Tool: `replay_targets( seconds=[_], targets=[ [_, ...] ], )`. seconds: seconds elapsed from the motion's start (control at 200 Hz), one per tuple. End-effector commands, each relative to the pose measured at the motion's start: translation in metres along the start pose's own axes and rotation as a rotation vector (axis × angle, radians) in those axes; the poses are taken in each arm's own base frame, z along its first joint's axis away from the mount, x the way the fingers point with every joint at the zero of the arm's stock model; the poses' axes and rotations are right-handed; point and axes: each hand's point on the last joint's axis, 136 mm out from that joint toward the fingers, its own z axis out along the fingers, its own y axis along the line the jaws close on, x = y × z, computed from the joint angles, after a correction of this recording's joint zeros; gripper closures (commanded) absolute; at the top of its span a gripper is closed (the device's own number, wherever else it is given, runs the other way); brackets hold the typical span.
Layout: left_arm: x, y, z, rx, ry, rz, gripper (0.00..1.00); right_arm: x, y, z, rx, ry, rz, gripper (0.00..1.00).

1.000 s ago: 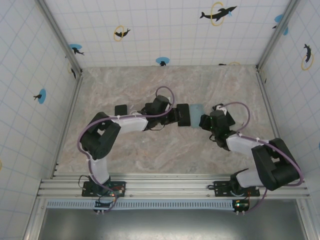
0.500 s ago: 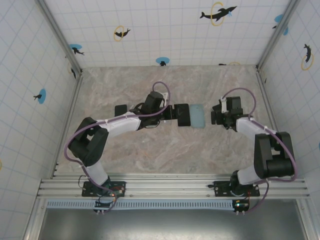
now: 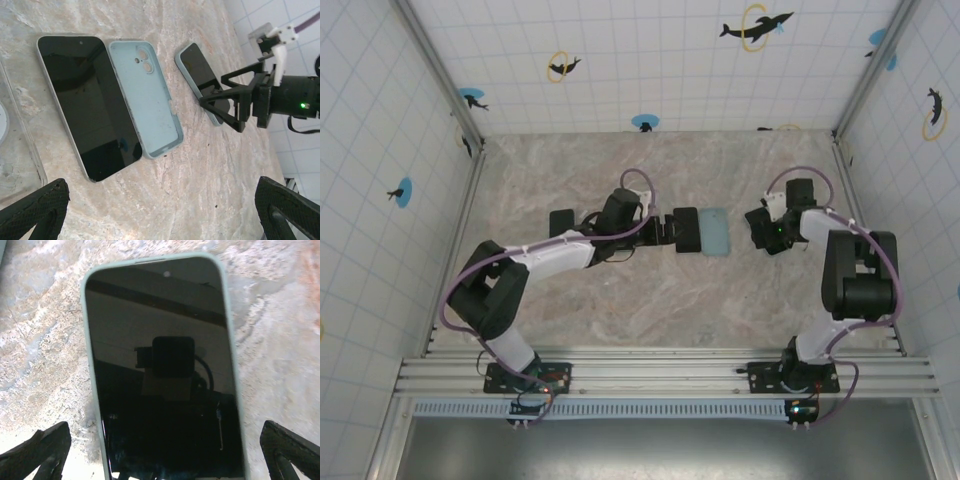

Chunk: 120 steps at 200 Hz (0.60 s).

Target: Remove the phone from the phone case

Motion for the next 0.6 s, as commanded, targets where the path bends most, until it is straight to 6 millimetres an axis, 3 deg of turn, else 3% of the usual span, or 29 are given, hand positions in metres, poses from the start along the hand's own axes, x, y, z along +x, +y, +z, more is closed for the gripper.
replay_targets(
  seconds=[0.0, 0.42, 0.596],
  targets=[
    [-0.003, -0.008, -0.01, 0.038, -0.018, -0.001, 0.02, 0.002, 0.004, 0.006, -0.065, 0.045, -0.046, 0.0],
    [-0.001, -0.006, -0.011, 0.039, -0.015, -0.014, 0.03, 0.023, -0.006, 0.015, -0.05, 0.143, -0.074, 0.09],
    [0.0, -0.006, -0.009, 0.045, -0.001, -0.012, 0.02, 0.041, -0.007, 0.014, -0.029, 0.19, -0.082, 0.15]
  ],
)
